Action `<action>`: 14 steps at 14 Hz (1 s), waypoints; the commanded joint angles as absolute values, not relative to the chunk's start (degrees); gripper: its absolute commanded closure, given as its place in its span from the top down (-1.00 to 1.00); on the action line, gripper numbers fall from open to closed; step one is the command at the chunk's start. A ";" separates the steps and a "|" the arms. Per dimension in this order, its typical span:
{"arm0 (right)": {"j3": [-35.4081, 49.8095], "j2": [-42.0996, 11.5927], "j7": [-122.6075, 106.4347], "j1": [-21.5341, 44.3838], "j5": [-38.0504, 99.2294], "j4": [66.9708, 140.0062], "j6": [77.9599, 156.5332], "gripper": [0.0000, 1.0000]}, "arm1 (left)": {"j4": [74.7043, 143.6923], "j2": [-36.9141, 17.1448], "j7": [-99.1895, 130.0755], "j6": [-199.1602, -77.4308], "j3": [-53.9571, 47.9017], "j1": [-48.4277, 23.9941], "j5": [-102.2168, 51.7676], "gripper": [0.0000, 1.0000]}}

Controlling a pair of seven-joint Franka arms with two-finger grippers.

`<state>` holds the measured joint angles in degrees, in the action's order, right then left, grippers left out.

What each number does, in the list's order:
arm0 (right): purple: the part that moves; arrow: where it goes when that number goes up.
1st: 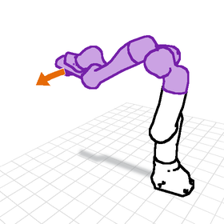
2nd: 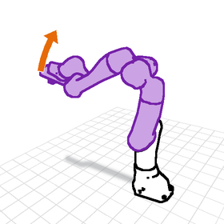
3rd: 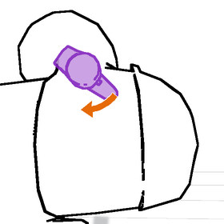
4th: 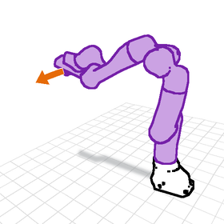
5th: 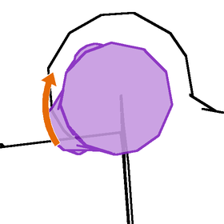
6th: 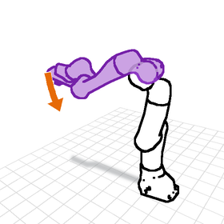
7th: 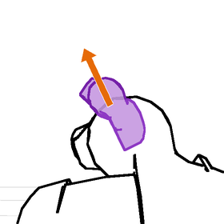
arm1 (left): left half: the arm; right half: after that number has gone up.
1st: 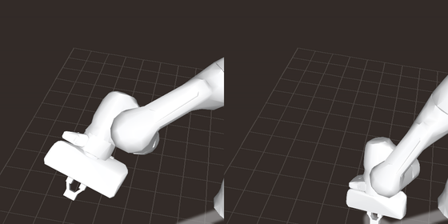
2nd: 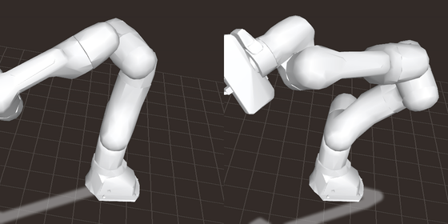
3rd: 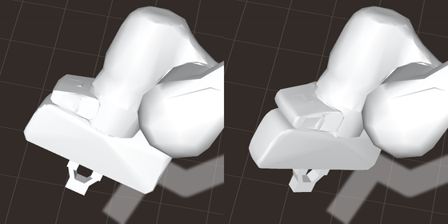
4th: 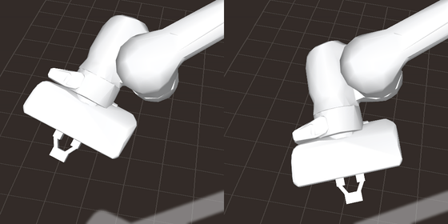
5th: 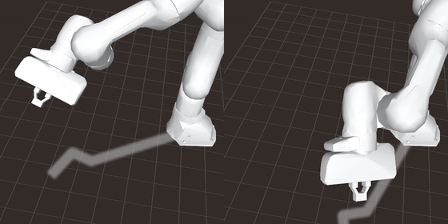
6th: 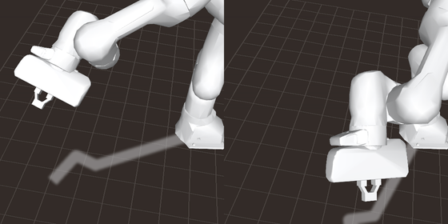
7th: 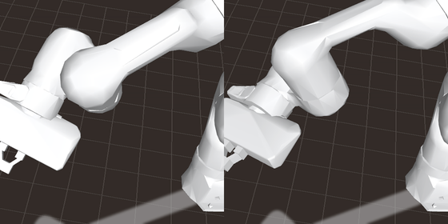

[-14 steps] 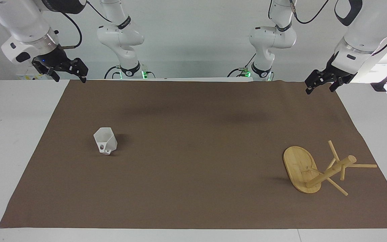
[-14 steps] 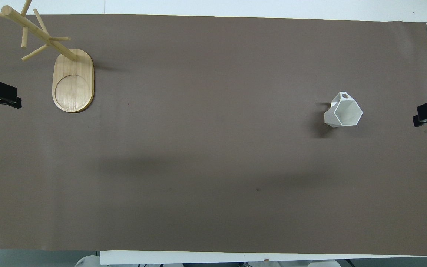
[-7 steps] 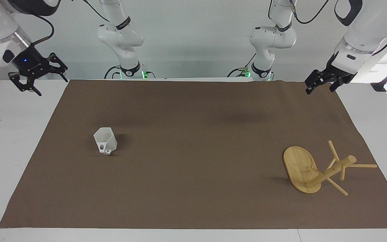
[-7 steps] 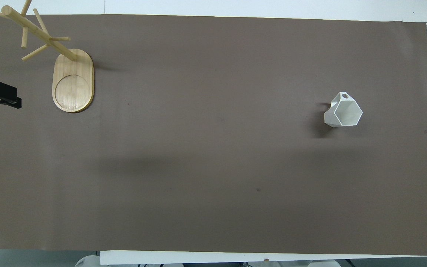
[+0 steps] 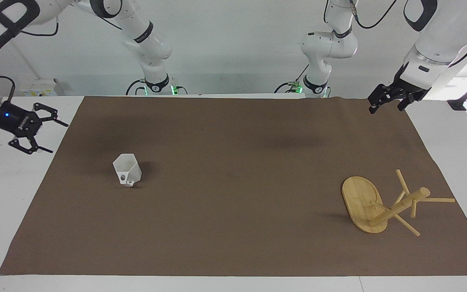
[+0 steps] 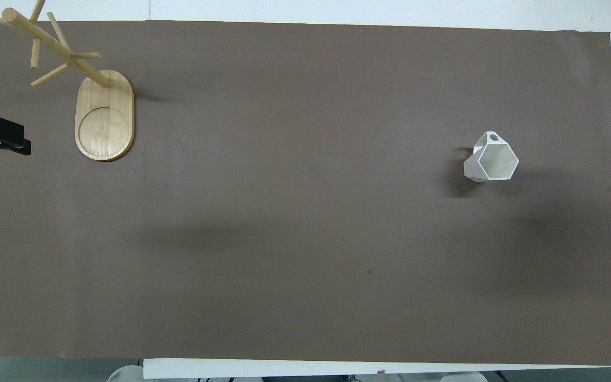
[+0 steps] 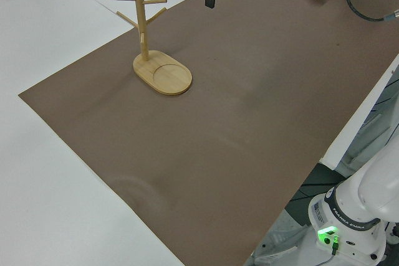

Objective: Hang cup on rack
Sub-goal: 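Reach the right gripper to the white cup and close on it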

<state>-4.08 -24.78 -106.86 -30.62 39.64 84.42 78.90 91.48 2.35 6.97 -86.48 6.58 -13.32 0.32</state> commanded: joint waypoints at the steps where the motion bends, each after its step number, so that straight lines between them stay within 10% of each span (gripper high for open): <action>1: -2.64 -34.43 -116.24 -33.83 47.87 80.77 73.67 1.00 | 92.11 3.25 6.94 -86.22 6.24 -13.10 1.41 1.00; 5: -2.64 -43.67 -128.22 -33.67 56.42 82.09 71.02 1.00 | 92.11 3.25 6.94 -86.22 6.24 -13.10 1.41 1.00; 14: -2.46 -42.72 -138.95 -28.21 60.73 90.60 80.75 1.00 | 92.20 3.34 6.94 -86.13 6.24 -13.10 1.41 1.00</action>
<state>-2.56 -44.33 -137.37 -28.31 59.29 87.27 78.00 91.48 2.35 6.97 -86.48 6.58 -13.32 0.32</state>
